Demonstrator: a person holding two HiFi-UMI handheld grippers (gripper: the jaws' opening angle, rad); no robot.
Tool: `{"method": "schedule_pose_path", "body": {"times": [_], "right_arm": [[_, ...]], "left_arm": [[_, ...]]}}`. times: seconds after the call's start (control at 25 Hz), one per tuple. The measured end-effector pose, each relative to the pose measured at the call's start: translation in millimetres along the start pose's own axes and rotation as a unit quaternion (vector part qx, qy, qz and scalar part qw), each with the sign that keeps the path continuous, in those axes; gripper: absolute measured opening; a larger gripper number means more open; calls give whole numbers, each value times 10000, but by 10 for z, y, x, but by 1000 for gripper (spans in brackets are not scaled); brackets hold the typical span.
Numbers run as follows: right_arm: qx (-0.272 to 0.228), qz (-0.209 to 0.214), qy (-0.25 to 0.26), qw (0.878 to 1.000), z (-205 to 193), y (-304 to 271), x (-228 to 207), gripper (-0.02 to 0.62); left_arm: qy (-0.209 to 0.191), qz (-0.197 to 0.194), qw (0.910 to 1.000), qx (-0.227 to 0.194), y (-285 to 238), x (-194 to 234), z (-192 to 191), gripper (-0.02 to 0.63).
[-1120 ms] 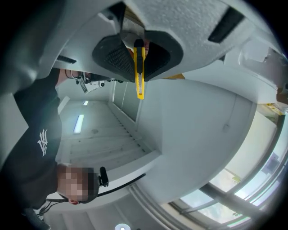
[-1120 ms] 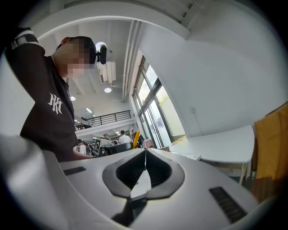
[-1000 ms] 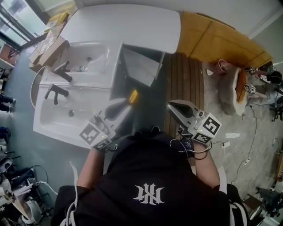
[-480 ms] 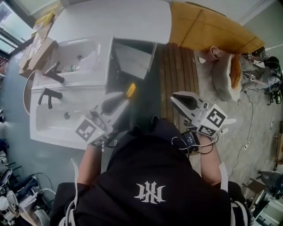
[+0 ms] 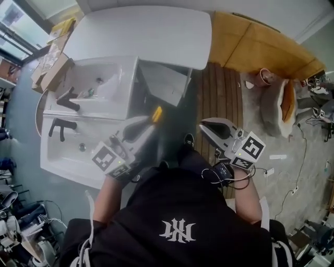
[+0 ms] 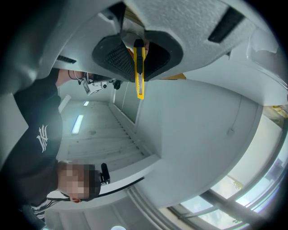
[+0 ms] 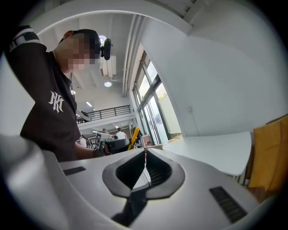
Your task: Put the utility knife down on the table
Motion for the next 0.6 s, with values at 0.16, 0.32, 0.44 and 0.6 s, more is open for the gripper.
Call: {"method": "schedule_pose_path", "body": {"times": [0.16,0.32,0.44,0.6], "right_arm": [[-57,231,-32,9997,163,212,-489,6],[-297,394,-130,9987,373,508,-998,6],[-392,597,-156,9973,463,689,-1356,6],[-374,636,-204,9971,424,848,-1763,6]], "left_arm": [[-88,203,9998,-28,-490,60,139,61],[-124,551,9984,-29,-925,100,295,61],[-266,860,9959,-10,-1163,162,426,61],[-271,1120,9930,-239,-1294,325,636,61]]}}
Point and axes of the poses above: the fingertips, and each gripper's own axes: y backward along the fingers, x to its left, z out of its top, the point moved 8 cm from there along y, backward along the fingers, and after that the axes turned 10 degrees about z, right-handed, at the moved point
